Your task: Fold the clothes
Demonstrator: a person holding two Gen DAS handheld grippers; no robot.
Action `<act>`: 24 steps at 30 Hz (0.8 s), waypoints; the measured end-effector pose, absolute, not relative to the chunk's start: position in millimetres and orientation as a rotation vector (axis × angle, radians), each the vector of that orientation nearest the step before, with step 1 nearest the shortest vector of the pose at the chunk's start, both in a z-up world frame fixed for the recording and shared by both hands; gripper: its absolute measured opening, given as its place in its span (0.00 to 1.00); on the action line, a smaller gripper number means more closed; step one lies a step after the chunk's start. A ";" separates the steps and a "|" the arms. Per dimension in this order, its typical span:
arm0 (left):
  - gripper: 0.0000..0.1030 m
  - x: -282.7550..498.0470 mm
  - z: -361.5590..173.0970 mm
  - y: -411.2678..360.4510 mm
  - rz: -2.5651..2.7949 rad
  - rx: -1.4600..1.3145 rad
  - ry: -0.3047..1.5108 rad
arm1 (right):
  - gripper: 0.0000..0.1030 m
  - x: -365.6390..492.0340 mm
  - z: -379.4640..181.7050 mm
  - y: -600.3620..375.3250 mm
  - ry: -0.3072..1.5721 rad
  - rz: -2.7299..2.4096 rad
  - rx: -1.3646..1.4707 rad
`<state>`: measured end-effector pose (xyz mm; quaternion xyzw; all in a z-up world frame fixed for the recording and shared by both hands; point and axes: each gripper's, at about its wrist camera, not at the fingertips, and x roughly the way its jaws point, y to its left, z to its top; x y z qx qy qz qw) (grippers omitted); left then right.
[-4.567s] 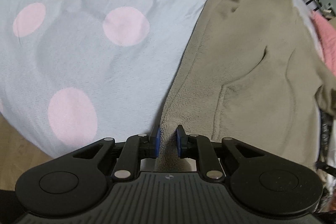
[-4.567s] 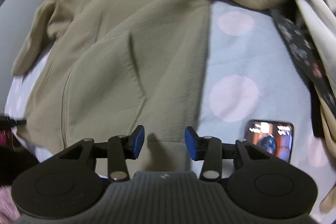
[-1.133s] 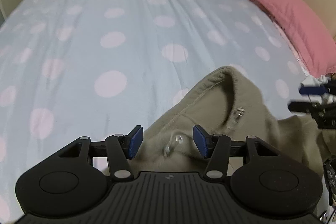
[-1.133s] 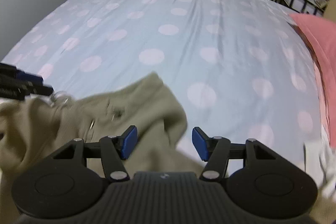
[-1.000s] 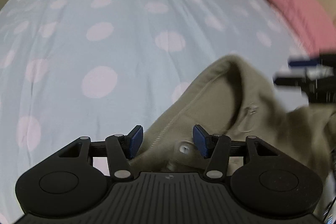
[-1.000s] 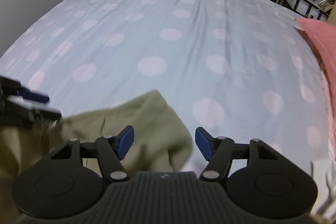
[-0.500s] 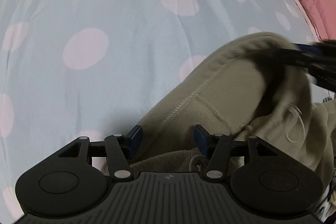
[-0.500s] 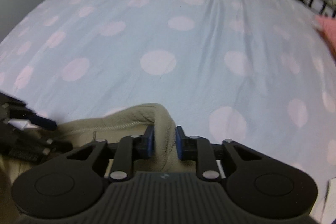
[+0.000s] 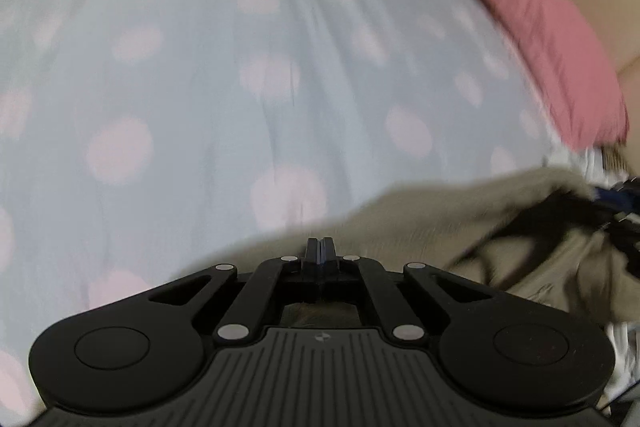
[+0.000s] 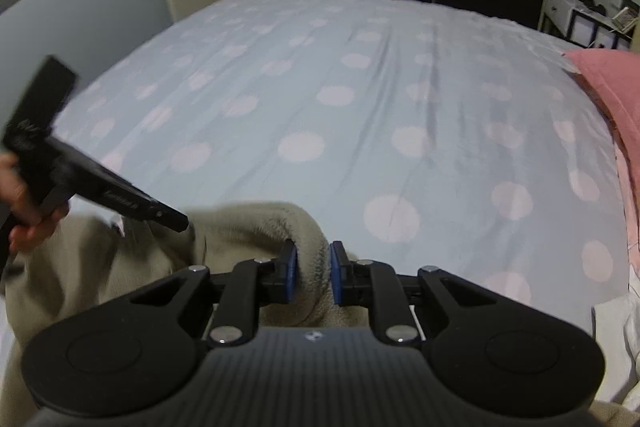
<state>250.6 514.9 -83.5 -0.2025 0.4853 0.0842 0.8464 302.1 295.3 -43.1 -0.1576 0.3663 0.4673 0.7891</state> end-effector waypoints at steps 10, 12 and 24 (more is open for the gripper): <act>0.25 244.1 -53.5 497.1 0.065 -0.159 1.044 | 0.18 266.4 -4.0 286.0 0.668 1.089 -0.328; 0.31 241.1 -67.7 494.9 0.066 -0.145 1.088 | 0.18 258.1 -2.1 272.9 0.669 1.104 -0.327; 0.48 256.3 -132.7 535.5 0.166 -0.488 1.198 | 0.18 236.8 -37.4 200.5 0.768 1.090 -0.286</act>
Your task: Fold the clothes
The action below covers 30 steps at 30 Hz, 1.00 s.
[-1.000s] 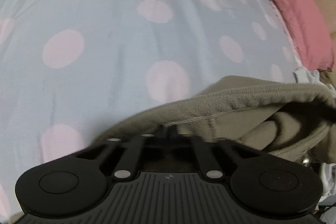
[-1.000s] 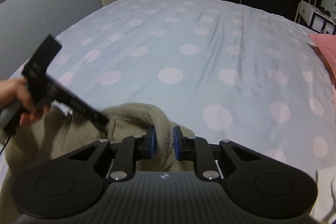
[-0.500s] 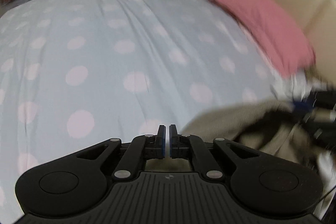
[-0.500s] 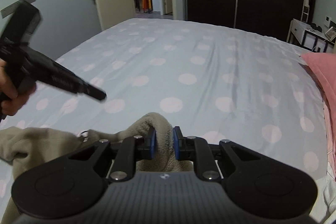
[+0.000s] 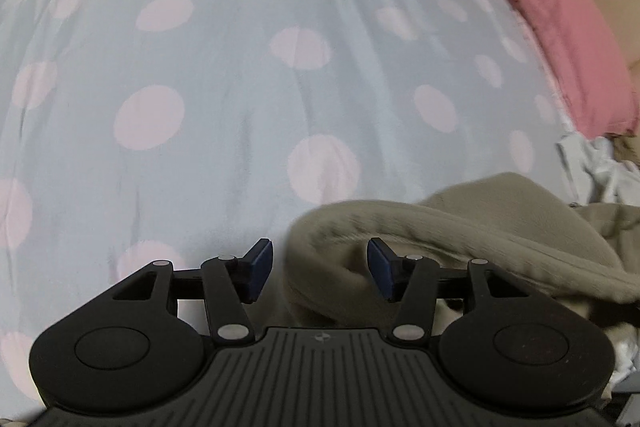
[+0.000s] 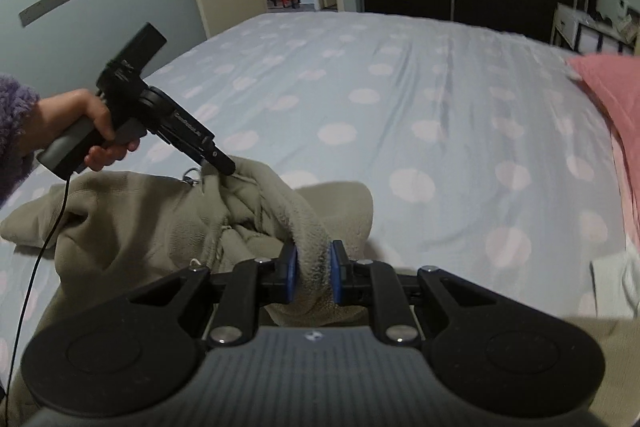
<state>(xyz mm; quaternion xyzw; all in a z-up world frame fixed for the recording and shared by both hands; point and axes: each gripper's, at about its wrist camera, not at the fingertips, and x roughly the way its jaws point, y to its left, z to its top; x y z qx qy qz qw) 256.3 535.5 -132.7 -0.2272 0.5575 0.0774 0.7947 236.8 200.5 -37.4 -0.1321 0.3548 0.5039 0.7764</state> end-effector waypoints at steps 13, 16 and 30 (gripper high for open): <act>0.09 230.9 -40.1 533.9 0.265 -0.351 0.871 | 0.17 275.6 -34.0 227.8 0.712 0.984 -0.286; 0.08 204.6 -10.2 525.9 0.285 -0.262 0.698 | 0.17 282.2 -21.9 244.1 0.620 0.953 -0.227; 0.08 109.9 -149.8 451.5 0.248 0.075 0.917 | 0.14 244.4 -158.3 217.8 0.855 0.928 -0.468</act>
